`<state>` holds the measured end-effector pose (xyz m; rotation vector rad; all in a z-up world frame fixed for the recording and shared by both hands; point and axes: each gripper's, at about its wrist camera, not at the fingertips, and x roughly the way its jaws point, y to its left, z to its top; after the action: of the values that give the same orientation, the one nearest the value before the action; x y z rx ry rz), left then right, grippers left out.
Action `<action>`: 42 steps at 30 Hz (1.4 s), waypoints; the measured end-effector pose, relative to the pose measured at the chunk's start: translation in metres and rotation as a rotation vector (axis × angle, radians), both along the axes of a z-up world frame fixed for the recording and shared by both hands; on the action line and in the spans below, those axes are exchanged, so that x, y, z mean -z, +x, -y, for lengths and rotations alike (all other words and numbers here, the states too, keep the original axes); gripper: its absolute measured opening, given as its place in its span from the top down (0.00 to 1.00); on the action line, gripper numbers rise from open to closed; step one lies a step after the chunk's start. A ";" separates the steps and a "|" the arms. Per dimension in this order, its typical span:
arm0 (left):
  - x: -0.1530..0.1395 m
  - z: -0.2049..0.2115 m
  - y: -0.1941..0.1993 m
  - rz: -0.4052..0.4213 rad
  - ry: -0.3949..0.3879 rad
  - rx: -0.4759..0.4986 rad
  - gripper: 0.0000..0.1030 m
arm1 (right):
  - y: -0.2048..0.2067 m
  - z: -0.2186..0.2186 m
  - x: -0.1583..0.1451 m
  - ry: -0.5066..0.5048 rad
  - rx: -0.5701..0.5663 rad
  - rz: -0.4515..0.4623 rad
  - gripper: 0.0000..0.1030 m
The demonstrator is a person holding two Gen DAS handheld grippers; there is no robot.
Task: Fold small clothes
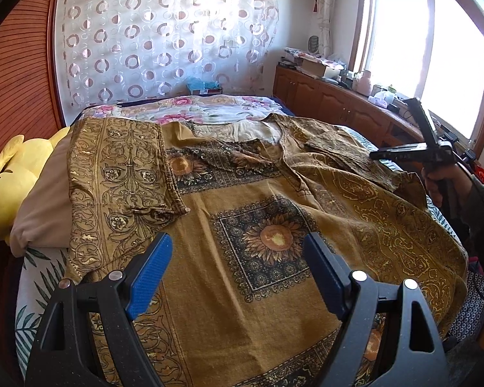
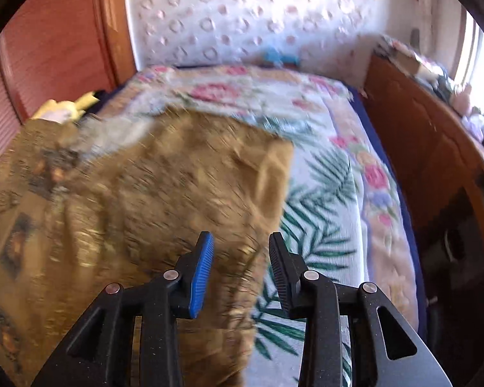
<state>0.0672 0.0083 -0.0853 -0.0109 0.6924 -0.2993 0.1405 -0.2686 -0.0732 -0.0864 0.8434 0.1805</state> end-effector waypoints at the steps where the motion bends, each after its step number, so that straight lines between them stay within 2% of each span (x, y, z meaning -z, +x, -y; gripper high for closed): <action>1: 0.000 -0.001 0.001 0.001 0.001 -0.001 0.19 | 0.002 0.002 0.003 0.013 0.008 -0.010 0.64; 7: -0.002 -0.010 0.005 0.000 -0.002 -0.024 0.19 | 0.022 0.005 0.008 0.069 0.004 -0.044 0.64; 8: -0.001 -0.011 0.005 0.000 -0.003 -0.025 0.19 | 0.023 0.005 0.008 0.079 -0.004 -0.046 0.67; 9: -0.001 -0.012 0.006 -0.001 -0.002 -0.028 0.19 | 0.029 0.008 0.008 0.093 -0.021 -0.052 0.86; 10: -0.001 -0.012 0.006 -0.002 -0.001 -0.029 0.19 | 0.029 0.013 0.006 0.097 -0.042 -0.050 0.96; 12: -0.001 -0.013 0.006 -0.002 0.002 -0.031 0.19 | 0.026 0.015 0.001 0.084 -0.061 -0.020 0.98; 15: -0.002 -0.017 0.008 0.004 0.006 -0.039 0.19 | 0.021 0.029 -0.015 0.037 0.023 0.063 0.98; 18: -0.004 -0.023 0.010 0.008 0.003 -0.048 0.19 | 0.024 0.037 -0.019 0.061 0.040 0.067 0.98; 20: -0.004 -0.027 0.013 0.011 0.014 -0.056 0.19 | 0.025 0.032 -0.015 0.000 0.042 0.066 0.98; 21: -0.004 -0.029 0.014 0.010 0.017 -0.059 0.19 | 0.027 0.029 -0.012 -0.018 0.040 0.060 0.97; 23: -0.006 -0.035 0.020 0.005 0.024 -0.070 0.19 | 0.032 0.025 -0.007 -0.028 0.033 0.036 0.83; 24: -0.007 -0.039 0.024 0.007 0.028 -0.077 0.19 | 0.035 0.024 -0.007 -0.027 0.028 0.032 0.67; 25: -0.008 -0.042 0.028 0.007 0.034 -0.083 0.19 | 0.039 0.024 -0.006 -0.019 0.020 0.035 0.56; 37: -0.018 -0.089 0.090 -0.024 0.056 -0.183 0.19 | 0.094 0.029 0.000 0.033 -0.043 -0.006 0.55; 38: -0.019 -0.094 0.097 -0.027 0.062 -0.196 0.19 | 0.100 0.029 0.001 0.035 -0.053 -0.008 0.57; 40: -0.019 -0.101 0.107 -0.031 0.072 -0.211 0.19 | 0.105 0.029 0.002 0.028 -0.073 -0.006 0.85; 41: -0.019 -0.103 0.112 -0.035 0.074 -0.218 0.19 | 0.106 0.029 0.003 0.014 -0.074 0.006 0.95; 42: -0.019 -0.107 0.118 -0.041 0.074 -0.226 0.19 | 0.105 0.030 0.002 0.002 -0.072 0.026 0.97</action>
<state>0.1854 0.1157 -0.0661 -0.0248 0.7351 -0.0573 0.2454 -0.2986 -0.0750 -0.1173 0.8144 0.2479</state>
